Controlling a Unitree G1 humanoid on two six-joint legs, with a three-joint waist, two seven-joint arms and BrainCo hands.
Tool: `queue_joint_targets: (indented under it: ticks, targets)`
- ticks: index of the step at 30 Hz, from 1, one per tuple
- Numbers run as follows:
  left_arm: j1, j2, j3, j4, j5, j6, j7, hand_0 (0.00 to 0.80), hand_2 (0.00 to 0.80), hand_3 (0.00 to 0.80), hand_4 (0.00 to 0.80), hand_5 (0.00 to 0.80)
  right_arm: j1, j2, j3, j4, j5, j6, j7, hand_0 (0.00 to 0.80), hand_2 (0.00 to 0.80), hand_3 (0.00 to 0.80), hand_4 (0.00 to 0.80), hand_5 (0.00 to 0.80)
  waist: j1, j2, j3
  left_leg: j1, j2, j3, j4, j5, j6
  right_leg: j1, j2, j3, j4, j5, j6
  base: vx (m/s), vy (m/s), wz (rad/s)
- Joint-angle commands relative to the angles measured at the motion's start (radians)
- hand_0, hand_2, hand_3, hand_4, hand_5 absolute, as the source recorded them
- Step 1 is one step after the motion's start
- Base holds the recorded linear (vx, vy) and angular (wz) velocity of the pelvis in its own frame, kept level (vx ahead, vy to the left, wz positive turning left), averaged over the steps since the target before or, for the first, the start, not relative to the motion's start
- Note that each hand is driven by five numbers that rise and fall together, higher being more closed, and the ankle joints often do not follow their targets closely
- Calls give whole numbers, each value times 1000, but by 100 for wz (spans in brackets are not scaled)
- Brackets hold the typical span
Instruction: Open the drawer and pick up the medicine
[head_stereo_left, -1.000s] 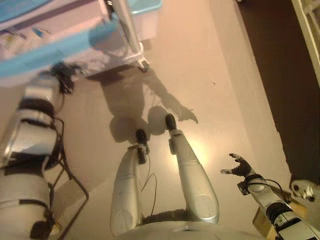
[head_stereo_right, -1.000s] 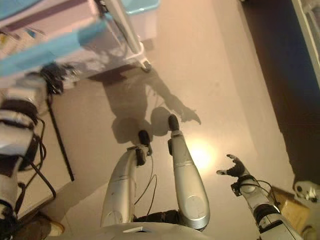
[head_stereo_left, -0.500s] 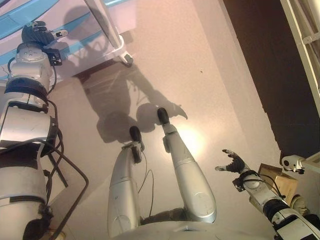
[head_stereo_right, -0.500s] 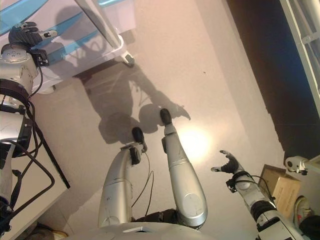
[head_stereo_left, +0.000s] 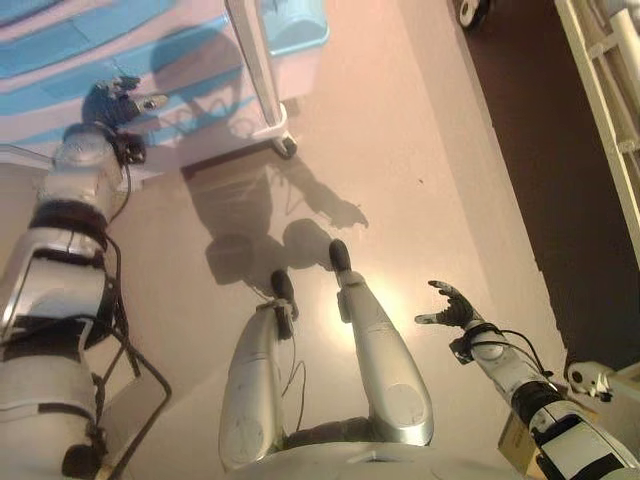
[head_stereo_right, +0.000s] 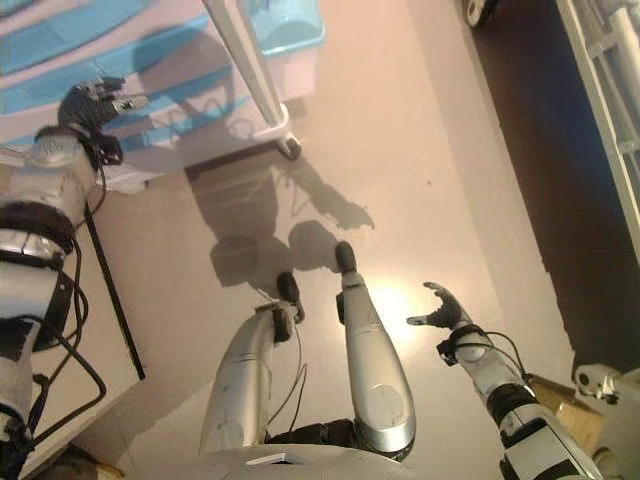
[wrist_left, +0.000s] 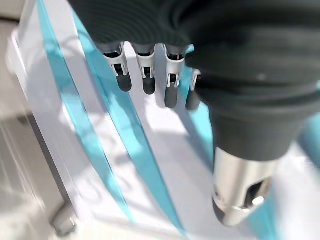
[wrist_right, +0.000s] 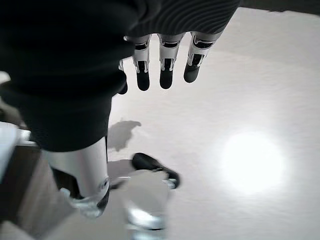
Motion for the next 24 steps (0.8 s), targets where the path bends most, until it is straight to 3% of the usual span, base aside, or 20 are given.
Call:
queue_joint_targets:
  ticks: [1,7,12,16,18,24]
  targets:
    - [203,-32,107,-51,-47,-98,-83,0,0,0,0,0,101,23,-48,31,6,-32,49,0,0,0,0,0,54,11,-155,100,-42,36,-164,-3,11,79,7,-59,-72,-65,-4,63,-126,13]
    - [541,-247,219,-56,-99,-157,-185,0,0,0,0,0,173,82,-115,118,17,-34,149,0,0,0,0,0,106,27,-295,276,-49,-19,-322,38,-16,296,6,-110,-210,-67,3,139,-127,25]
    - [739,-438,252,74,-17,-177,-192,0,0,0,0,0,208,139,-149,216,-78,-6,182,0,0,0,0,0,151,39,-406,380,-50,-66,-396,56,-31,425,13,-150,-289,-65,-5,160,-52,33]
    - [802,-484,215,204,189,-165,-174,0,0,0,0,0,208,165,-159,264,-89,-1,189,0,0,0,0,0,177,30,-441,422,-51,-86,-447,67,-34,476,18,-177,-334,-62,-4,15,-76,33]
    - [816,-502,162,306,294,-162,-182,0,0,0,0,0,195,184,-160,306,-109,-4,184,0,0,0,0,0,182,31,-455,443,-43,-83,-486,83,-36,490,23,-193,-330,-72,-5,-47,-73,28]
    - [829,-569,111,429,302,-93,-239,0,0,0,0,0,153,217,-186,372,-71,39,178,0,0,0,0,0,186,21,-479,471,-48,-98,-460,60,-24,527,21,-201,-303,-102,-14,-38,-34,10]
